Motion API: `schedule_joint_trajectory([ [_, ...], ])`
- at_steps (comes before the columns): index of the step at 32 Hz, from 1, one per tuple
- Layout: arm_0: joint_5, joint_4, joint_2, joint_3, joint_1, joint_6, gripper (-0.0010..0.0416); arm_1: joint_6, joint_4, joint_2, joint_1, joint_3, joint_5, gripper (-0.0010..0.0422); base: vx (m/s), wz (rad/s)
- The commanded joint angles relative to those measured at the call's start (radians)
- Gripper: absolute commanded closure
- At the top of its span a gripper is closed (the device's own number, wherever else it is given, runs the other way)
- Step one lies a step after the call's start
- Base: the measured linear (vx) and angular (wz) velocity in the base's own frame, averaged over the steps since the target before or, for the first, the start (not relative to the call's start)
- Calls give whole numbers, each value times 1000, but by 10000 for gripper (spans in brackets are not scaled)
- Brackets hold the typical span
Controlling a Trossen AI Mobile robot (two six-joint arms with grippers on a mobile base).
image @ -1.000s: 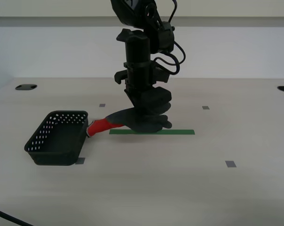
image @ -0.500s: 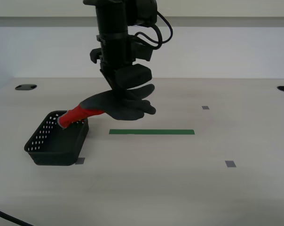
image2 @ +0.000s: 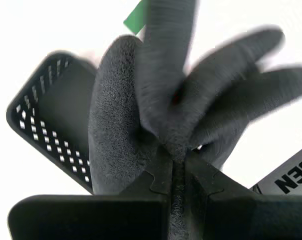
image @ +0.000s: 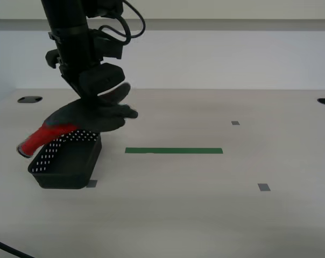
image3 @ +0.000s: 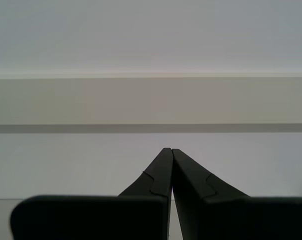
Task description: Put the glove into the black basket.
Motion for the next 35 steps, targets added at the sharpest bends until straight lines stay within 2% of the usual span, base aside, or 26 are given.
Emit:
schedule_joint_trajectory([
  [1, 0, 2, 0, 1, 0, 0, 405, -2, 2, -3, 15, -23, 2, 413, 0, 0],
  [7, 0, 3, 0, 1, 0, 0, 405, -1, 37, -8, 49, -88, 2, 413, 0, 0],
  [11, 0, 3, 0, 1, 0, 0, 405, 0, 130, -71, 111, -212, 4, 413, 0, 0],
  [14, 0, 3, 0, 1, 0, 0, 405, 2, 146, -81, 155, -232, 10, 413, 0, 0],
  [15, 0, 3, 0, 1, 0, 0, 405, 3, 169, -81, 174, -235, 14, 413, 0, 0],
  [17, 0, 3, 0, 1, 0, 0, 405, -16, 262, -80, 227, -245, 60, 413, 0, 0],
  [18, 0, 3, 0, 1, 0, 0, 405, -23, 275, -77, 238, -244, 69, 413, 0, 0],
  [19, 0, 3, 0, 1, 0, 0, 405, -43, 291, -53, 279, -233, 82, 413, 0, 0],
  [22, 0, 2, 0, 1, 0, 0, 405, -43, 302, -13, 316, -222, 82, 413, 0, 0],
  [24, 0, 5, 0, 1, 0, 0, 405, -51, 355, 68, 360, -217, 82, 413, 0, 0],
  [27, 0, -7, 0, 1, 0, 0, 405, -58, 373, 134, 380, -206, 82, 413, 0, 0],
  [31, 0, -8, 1, 1, 1, 0, 405, -78, 385, 226, 388, -169, 55, 412, 0, 0],
  [32, 0, -5, 0, 1, 1, 0, 405, -96, 391, 230, 389, -165, 44, 412, 0, 0],
  [34, 0, -6, 0, 1, 0, 0, 405, -90, 402, 225, 391, -163, -3, 412, 0, 0],
  [35, 0, -6, 0, 1, 1, 0, 405, -90, 403, 225, 391, -161, -6, 412, 0, 0],
])
